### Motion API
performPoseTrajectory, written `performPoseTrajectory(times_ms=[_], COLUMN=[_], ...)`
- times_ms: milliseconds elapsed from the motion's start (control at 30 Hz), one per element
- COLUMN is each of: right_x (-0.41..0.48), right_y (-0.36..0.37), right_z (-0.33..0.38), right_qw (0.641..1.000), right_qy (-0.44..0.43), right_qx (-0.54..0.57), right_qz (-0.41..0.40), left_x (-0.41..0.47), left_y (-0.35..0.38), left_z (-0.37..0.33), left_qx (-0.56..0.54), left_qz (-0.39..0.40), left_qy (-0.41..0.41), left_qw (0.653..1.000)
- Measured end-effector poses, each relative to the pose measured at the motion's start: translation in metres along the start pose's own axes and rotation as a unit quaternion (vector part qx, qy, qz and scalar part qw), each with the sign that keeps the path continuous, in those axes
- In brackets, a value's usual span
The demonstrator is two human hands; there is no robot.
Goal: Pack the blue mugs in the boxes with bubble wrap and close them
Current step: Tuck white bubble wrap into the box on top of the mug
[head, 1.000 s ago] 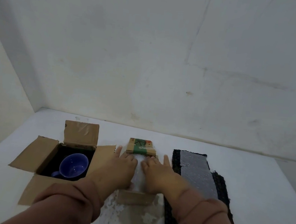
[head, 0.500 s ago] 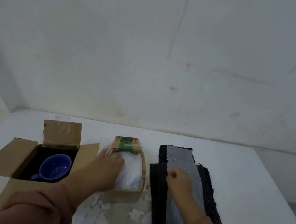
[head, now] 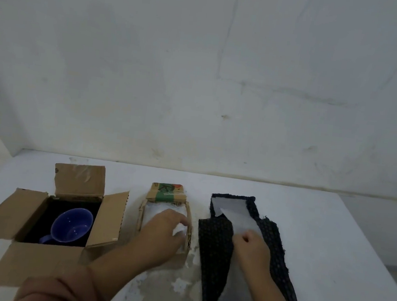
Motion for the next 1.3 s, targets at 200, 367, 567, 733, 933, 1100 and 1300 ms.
performPoseTrajectory(times_ms=[200,367,567,733,933,1100,1300], right_x=[-0.041,-0.044,-0.035,-0.044,-0.060,-0.066,-0.057], right_y=[-0.005,-0.020,-0.010,-0.022,-0.048,-0.055,-0.059], right_z=[0.095,0.107,0.101,0.128,0.155,0.173,0.185], right_qw=[0.987,0.946,0.929,0.951,0.948,0.937,0.937], right_qy=[-0.132,-0.079,-0.019,-0.172,-0.285,-0.344,-0.286], right_qx=[0.080,0.283,0.313,0.221,0.141,0.054,0.188], right_qz=[0.040,0.135,0.198,0.135,-0.003,0.030,0.073], left_x=[-0.006,0.002,-0.004,-0.011,-0.019,-0.014,-0.010], left_y=[0.010,-0.023,-0.061,-0.087,-0.110,-0.116,-0.116], left_z=[-0.059,-0.041,-0.035,-0.022,-0.029,-0.026,-0.027], left_qx=[-0.403,-0.459,-0.527,-0.363,-0.240,-0.362,-0.486], left_qz=[0.143,-0.032,-0.104,-0.228,-0.287,-0.280,-0.254], left_qy=[0.043,-0.065,-0.058,-0.037,0.056,0.085,0.051], left_qw=[0.903,0.886,0.842,0.903,0.926,0.885,0.835])
Point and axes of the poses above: each hand's wrist, its own x-axis towards the middle knuckle, its own y-axis out of the palm, z = x × y, the point moved 5 cm from there along x, towards the middle knuckle, and after that the axes turned 8 degrees about y, right-handed, at the moved point
